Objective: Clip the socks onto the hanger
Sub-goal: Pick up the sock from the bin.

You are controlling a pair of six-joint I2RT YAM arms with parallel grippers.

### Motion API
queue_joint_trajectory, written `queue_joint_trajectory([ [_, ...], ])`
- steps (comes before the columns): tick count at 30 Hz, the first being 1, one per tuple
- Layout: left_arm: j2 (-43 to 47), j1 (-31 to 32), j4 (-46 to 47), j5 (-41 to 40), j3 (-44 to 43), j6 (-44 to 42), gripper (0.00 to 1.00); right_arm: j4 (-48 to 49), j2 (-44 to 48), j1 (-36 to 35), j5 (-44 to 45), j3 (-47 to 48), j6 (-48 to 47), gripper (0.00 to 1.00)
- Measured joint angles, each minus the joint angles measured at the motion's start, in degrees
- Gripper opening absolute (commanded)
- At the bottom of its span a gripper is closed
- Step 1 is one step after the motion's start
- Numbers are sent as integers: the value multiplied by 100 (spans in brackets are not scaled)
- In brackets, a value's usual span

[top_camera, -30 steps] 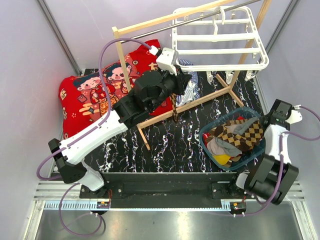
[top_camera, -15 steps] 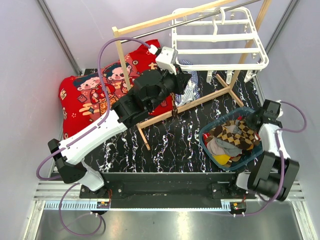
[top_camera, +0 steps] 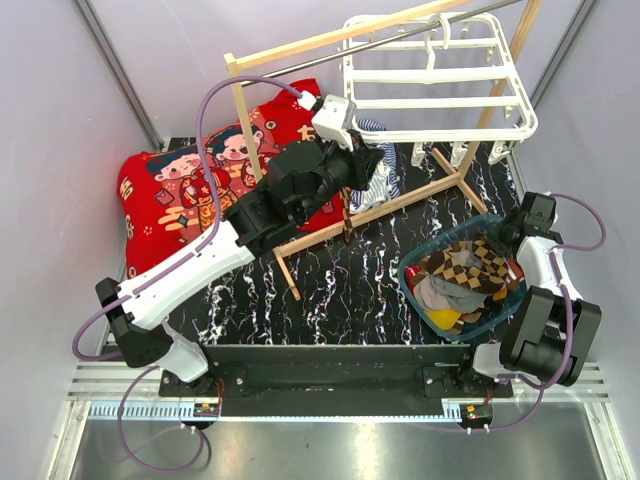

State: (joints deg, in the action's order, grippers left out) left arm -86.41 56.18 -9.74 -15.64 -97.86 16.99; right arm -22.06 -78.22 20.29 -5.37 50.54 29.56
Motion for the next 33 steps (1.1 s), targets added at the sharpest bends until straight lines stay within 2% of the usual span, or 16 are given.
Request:
queue_joint_trajectory([
  [3, 15, 0, 7, 0, 2, -2, 14, -39, -9, 2, 33, 0, -57, 1],
  [10, 57, 0, 31, 37, 2, -2, 14, -111, 168, 0, 26, 0, -85, 0],
  [16, 68, 0, 33, 37, 2, -4, 14, -289, 997, -94, 26, 0, -201, 1],
  [17, 72, 0, 33, 37, 2, -4, 14, -310, 1182, -153, 31, 0, -249, 4],
  [19, 81, 0, 33, 37, 2, -7, 14, -354, 1493, -278, 33, 0, -328, 5],
  [21, 85, 0, 33, 37, 2, -4, 14, -426, 1685, -387, 31, 0, -374, 1],
  [27, 85, 0, 31, 39, 2, -4, 14, -813, 2175, -688, -35, -9, -568, 0],
  [33, 85, 0, 28, 50, 2, -4, 14, -863, 2885, -927, -595, 35, -940, 0],
])
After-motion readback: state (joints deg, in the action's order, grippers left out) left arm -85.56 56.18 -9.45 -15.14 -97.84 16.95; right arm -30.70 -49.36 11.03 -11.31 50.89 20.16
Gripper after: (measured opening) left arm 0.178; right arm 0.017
